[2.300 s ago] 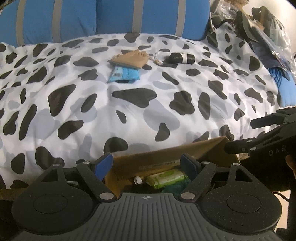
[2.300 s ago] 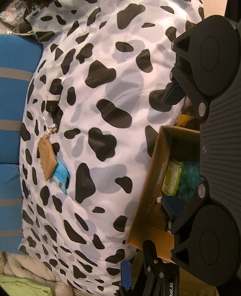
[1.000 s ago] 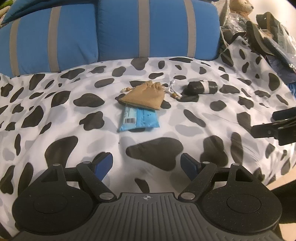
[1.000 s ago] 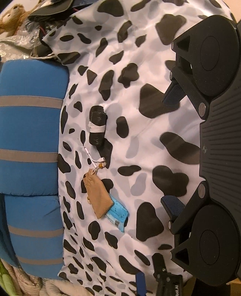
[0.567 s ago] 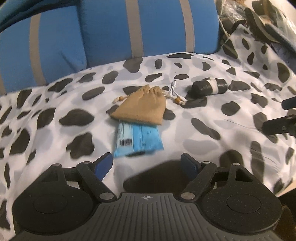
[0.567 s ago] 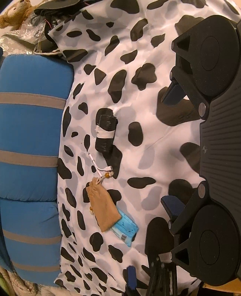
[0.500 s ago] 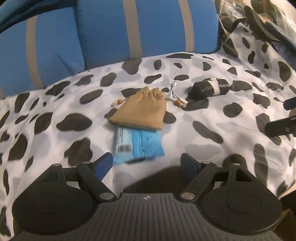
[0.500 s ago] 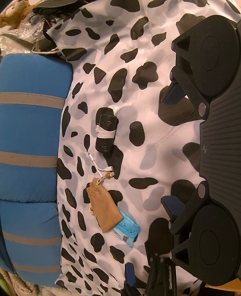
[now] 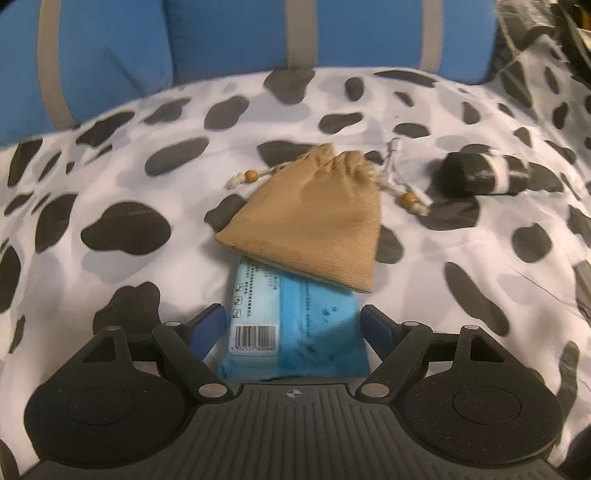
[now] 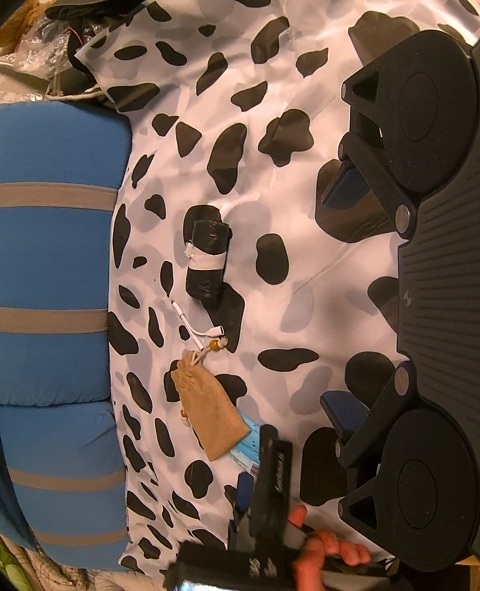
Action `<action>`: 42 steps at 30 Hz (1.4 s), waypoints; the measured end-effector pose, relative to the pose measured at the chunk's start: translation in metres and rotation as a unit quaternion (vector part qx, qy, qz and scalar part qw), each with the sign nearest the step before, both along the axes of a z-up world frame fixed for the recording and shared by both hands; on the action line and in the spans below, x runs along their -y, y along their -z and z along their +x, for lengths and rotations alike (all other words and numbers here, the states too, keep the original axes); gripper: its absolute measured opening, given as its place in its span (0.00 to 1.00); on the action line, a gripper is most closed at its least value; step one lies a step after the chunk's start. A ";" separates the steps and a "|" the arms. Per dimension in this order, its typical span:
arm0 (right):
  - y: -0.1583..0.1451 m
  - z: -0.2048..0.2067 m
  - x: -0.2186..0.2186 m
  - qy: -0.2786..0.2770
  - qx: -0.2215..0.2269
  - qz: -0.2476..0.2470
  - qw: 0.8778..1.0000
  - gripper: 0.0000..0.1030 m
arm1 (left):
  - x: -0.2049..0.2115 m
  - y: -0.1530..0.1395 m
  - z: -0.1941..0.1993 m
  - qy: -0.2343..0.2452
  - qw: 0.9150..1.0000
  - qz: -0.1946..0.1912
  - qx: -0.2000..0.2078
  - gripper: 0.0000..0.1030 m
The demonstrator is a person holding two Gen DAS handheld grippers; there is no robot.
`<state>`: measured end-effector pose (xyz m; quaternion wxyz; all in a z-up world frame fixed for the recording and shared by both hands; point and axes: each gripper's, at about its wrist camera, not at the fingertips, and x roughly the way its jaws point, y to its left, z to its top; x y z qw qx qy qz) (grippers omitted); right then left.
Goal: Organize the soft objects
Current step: 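Move the left gripper onto the blue wipes pack and close on it, then lift the blue wipes pack with the left gripper while the right gripper approaches the black roll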
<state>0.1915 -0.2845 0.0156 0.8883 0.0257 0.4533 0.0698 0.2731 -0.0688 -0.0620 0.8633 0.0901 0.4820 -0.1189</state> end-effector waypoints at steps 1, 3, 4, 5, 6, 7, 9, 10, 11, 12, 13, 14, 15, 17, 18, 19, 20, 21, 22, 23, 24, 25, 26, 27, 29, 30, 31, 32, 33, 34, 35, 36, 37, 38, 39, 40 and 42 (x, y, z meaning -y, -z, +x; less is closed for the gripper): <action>0.000 0.000 0.000 -0.002 -0.001 0.000 1.000 1.00 | -0.002 0.001 0.002 -0.005 1.000 -0.007 -0.004 0.78; 0.002 0.000 -0.001 -0.004 -0.004 0.000 1.000 1.00 | -0.005 0.002 0.006 -0.011 1.000 -0.017 -0.005 0.77; 0.002 0.000 -0.001 -0.005 -0.005 0.000 1.000 1.00 | -0.005 0.001 0.007 -0.009 1.000 -0.017 -0.006 0.74; 0.002 0.000 -0.001 -0.006 -0.006 0.001 1.000 1.00 | -0.005 0.001 0.007 -0.007 1.000 -0.018 -0.005 0.73; 0.003 0.000 -0.001 -0.007 -0.007 0.002 1.000 1.00 | -0.004 0.001 0.007 -0.005 1.000 -0.016 -0.005 0.72; 0.003 0.000 -0.001 -0.008 -0.008 0.002 1.000 1.00 | -0.004 0.001 0.007 -0.003 1.000 -0.013 -0.006 0.69; 0.004 -0.001 -0.001 -0.009 -0.010 0.001 1.000 1.00 | -0.002 -0.001 0.007 0.002 1.000 -0.007 -0.009 0.67; 0.005 -0.001 -0.001 -0.007 -0.011 -0.002 1.000 1.00 | -0.002 -0.001 0.007 0.004 1.000 -0.005 -0.013 0.65; 0.005 -0.001 0.000 -0.005 -0.010 -0.005 1.000 1.00 | -0.002 -0.002 0.007 0.006 1.000 -0.003 -0.017 0.65; 0.004 -0.001 0.001 -0.004 -0.009 -0.006 1.000 1.00 | -0.002 -0.003 0.006 0.007 1.000 -0.002 -0.021 0.64; 0.004 -0.001 0.002 -0.002 -0.008 -0.006 1.000 1.00 | -0.002 -0.004 0.006 0.009 1.000 -0.002 -0.025 0.63; 0.004 -0.001 0.003 0.001 -0.008 -0.006 1.000 1.00 | -0.002 -0.004 0.005 0.010 1.000 -0.001 -0.028 0.63; 0.003 -0.001 0.003 0.003 -0.008 -0.003 1.000 1.00 | -0.002 -0.005 0.003 0.013 0.999 0.000 -0.031 0.62; 0.003 -0.002 0.004 0.005 -0.010 0.000 1.000 1.00 | -0.003 -0.006 0.000 0.019 0.999 0.001 -0.037 0.62; 0.003 -0.002 0.004 0.005 -0.009 0.000 1.000 1.00 | -0.003 -0.006 -0.002 0.021 0.999 0.001 -0.040 0.61; 0.003 -0.003 0.004 0.005 -0.009 -0.002 1.000 1.00 | -0.004 -0.007 -0.005 0.023 0.999 0.001 -0.042 0.61; 0.003 -0.003 0.003 0.005 -0.009 -0.004 1.000 1.00 | -0.005 -0.007 -0.008 0.025 0.999 0.002 -0.044 0.61; 0.002 -0.004 0.001 0.002 -0.009 -0.006 1.000 1.00 | -0.005 -0.008 -0.011 0.028 0.999 0.003 -0.046 0.61; 0.002 -0.004 0.000 0.000 -0.008 -0.007 1.000 1.00 | -0.006 -0.008 -0.014 0.031 0.998 0.003 -0.046 0.61; 0.002 -0.004 -0.001 -0.002 -0.008 -0.008 1.000 1.00 | -0.007 -0.009 -0.017 0.034 0.998 0.004 -0.048 0.61; 0.002 -0.005 -0.003 -0.005 -0.008 -0.009 1.000 1.00 | -0.007 -0.009 -0.020 0.037 0.998 0.005 -0.051 0.61; 0.002 -0.005 -0.004 -0.006 -0.008 -0.008 1.000 1.00 | -0.008 -0.010 -0.023 0.042 0.998 0.007 -0.054 0.61; 0.001 -0.005 -0.005 -0.006 -0.008 -0.008 1.000 1.00 | -0.008 -0.010 -0.027 0.046 0.997 0.009 -0.057 0.61; 0.001 -0.005 -0.005 -0.006 -0.009 -0.007 1.000 1.00 | -0.008 -0.012 -0.032 0.050 0.997 0.010 -0.060 0.61; -0.002 -0.006 -0.007 0.000 -0.005 -0.007 1.000 1.00 | -0.009 -0.014 -0.040 0.056 0.996 0.009 -0.066 0.61; -0.003 -0.006 -0.007 0.002 -0.002 -0.006 1.000 1.00 | -0.010 -0.015 -0.045 0.059 0.996 0.007 -0.070 0.60; -0.005 -0.006 -0.008 0.004 0.002 -0.003 1.000 1.00 | -0.011 -0.016 -0.048 0.061 0.995 0.006 -0.073 0.60; -0.007 -0.006 -0.008 0.006 0.005 0.000 1.000 1.00 | -0.011 -0.017 -0.052 0.063 0.995 0.004 -0.075 0.60; -0.008 -0.005 -0.008 0.008 0.006 0.004 1.000 1.00 | -0.012 -0.018 -0.055 0.064 0.995 0.001 -0.077 0.59; -0.009 -0.005 -0.008 0.010 0.006 0.010 1.000 1.00 | -0.013 -0.020 -0.059 0.064 0.995 -0.002 -0.079 0.59; -0.009 -0.004 -0.008 0.012 0.004 0.016 1.000 1.00 | -0.014 -0.021 -0.062 0.064 0.995 -0.003 -0.079 0.59; -0.009 -0.003 -0.008 0.013 0.003 0.024 1.000 1.00 | -0.015 -0.023 -0.065 0.063 0.995 -0.005 -0.076 0.59; -0.009 -0.003 -0.009 0.013 0.002 0.032 0.999 1.00 | -0.017 -0.025 -0.068 0.061 0.996 -0.006 -0.072 0.59; -0.010 -0.002 -0.010 0.013 0.000 0.038 0.999 1.00 | -0.018 -0.028 -0.071 0.057 0.996 -0.009 -0.068 0.59; -0.010 -0.002 -0.011 0.014 0.000 0.041 0.999 1.00 | -0.021 -0.031 -0.075 0.053 0.997 -0.013 -0.063 0.58; -0.011 -0.002 -0.012 0.015 0.003 0.042 0.999 1.00 | -0.024 -0.036 -0.078 0.047 0.997 -0.021 -0.058 0.58; -0.014 -0.002 -0.014 0.018 0.014 0.036 0.999 1.00 | -0.030 -0.046 -0.085 0.038 0.998 -0.034 -0.048 0.58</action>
